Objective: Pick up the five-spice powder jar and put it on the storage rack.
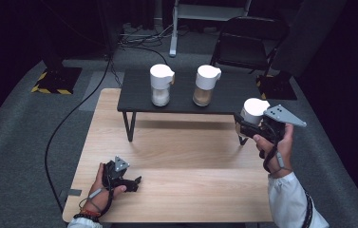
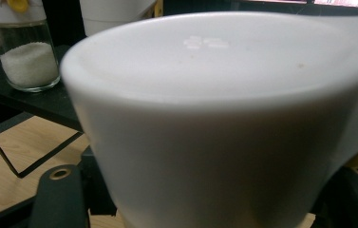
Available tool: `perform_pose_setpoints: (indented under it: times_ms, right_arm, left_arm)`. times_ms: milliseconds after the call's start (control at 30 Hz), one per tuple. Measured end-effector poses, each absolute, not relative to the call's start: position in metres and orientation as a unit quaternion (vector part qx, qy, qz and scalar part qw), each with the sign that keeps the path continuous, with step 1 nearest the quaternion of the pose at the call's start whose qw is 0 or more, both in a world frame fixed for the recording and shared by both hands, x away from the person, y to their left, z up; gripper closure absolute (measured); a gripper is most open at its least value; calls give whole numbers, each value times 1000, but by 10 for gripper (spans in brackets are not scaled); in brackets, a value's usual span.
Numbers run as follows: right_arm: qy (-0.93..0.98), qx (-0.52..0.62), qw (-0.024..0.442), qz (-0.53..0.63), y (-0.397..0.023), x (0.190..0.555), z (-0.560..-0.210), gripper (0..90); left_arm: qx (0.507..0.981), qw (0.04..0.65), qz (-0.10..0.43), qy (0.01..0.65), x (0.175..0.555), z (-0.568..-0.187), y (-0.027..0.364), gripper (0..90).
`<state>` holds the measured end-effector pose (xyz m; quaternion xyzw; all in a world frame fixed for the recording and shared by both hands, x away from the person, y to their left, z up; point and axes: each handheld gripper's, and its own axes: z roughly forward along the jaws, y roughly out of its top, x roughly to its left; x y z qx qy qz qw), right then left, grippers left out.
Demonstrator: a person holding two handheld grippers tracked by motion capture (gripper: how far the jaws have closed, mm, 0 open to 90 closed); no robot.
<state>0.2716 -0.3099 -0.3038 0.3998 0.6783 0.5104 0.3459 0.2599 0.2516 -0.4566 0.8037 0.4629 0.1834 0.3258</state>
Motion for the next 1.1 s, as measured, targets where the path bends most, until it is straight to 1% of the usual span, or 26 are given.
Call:
perform_pose_setpoints:
  times_ms: [767, 1100]
  right_arm:
    - [668, 402, 356, 515, -300, 291, -286, 292]
    - [663, 411, 361, 511, -298, 306, -279, 291]
  left_arm:
    - [804, 326, 183, 463, 260, -457, 252, 2]
    - [804, 326, 183, 463, 260, -457, 252, 2]
